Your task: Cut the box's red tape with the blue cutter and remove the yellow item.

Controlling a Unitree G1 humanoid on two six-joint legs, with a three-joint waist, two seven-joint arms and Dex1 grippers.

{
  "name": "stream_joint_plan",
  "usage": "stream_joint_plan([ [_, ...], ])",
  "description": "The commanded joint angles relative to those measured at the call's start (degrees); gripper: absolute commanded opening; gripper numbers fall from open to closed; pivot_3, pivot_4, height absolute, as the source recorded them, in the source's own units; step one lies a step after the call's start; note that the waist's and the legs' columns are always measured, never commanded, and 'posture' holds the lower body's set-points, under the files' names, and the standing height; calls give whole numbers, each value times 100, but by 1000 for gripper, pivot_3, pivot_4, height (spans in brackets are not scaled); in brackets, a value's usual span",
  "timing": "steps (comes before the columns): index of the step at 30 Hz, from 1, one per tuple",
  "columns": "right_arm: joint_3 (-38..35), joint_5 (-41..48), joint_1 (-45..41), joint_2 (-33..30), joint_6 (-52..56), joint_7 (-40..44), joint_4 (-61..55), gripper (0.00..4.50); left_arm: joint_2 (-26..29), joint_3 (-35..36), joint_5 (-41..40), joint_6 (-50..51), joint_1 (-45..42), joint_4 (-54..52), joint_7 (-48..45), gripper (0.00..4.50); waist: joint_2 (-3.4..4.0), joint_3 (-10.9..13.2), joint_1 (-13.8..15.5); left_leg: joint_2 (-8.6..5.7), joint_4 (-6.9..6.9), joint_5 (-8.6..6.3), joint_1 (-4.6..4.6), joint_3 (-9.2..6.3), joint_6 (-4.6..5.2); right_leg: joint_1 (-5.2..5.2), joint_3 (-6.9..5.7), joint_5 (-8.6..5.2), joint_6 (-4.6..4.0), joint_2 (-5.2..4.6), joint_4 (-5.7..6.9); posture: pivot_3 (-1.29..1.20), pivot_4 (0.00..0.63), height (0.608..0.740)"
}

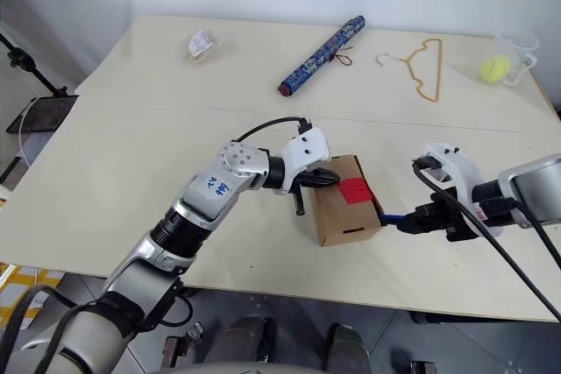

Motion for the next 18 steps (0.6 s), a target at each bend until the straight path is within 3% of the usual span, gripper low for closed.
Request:
stream_joint_plan([
  [1,-75,34,-83,-137,52,132,-39,96,42,-468,247,157,213,357,-142,0,0,-1,-2,0,0,0,0,0,0,0,0,0,-1,0,-1,0,150,740],
  [7,-234,34,-431,-762,420,698,44,96,45,-433,227,113,231,319,-154,0,3,-1,30,0,-3,-2,-4,-3,-2,-3,-2,0,-2,-1,-9,0,150,740],
  [13,-598,34,-987,-848,526,349,1067,96,143,-218,117,-150,202,291,-253,0,3,-2,26,2,-4,-6,-7,2,0,0,0,-1,-10,-2,-33,0,150,740],
  [18,-1207,34,-435,-926,286,357,1334,96,346,134,-28,-368,187,238,-424,0,3,-1,7,5,-12,-9,-15,7,-2,-13,-1,-1,-9,0,-30,0,150,740],
])
